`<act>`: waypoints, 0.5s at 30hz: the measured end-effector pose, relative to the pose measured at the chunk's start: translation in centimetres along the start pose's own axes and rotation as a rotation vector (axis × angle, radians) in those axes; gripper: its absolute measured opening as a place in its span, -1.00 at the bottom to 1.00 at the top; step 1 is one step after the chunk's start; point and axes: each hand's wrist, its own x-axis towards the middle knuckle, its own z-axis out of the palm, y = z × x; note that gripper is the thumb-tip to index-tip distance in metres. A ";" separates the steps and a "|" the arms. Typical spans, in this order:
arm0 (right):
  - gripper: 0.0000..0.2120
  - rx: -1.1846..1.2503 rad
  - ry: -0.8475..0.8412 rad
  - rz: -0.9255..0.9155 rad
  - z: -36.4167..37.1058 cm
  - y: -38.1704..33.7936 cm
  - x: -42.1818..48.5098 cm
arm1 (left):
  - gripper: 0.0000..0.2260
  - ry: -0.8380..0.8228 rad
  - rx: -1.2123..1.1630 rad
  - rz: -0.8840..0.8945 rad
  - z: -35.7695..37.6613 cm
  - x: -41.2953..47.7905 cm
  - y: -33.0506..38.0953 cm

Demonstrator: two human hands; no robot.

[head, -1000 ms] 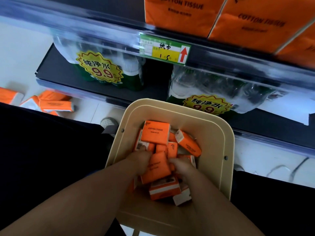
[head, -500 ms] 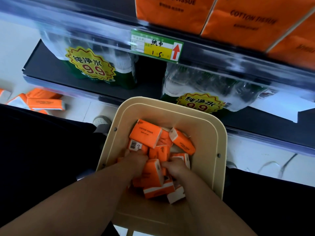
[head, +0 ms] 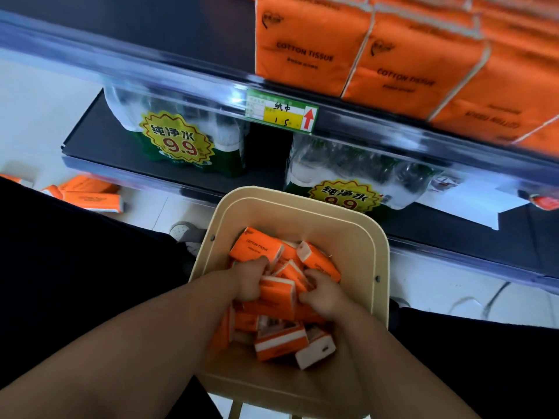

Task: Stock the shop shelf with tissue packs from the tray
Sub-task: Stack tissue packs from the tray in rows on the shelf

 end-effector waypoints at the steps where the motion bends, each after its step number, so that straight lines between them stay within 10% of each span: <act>1: -0.40 -0.008 -0.011 -0.028 -0.2 -0.5 -0.4 | -0.54 0.010 -0.013 0.008 -0.2 -0.3 0.1; 15: -0.60 -0.200 0.067 -0.435 -11.8 -10.6 -8.2 | -0.69 0.274 0.096 0.332 -13.6 -9.0 4.9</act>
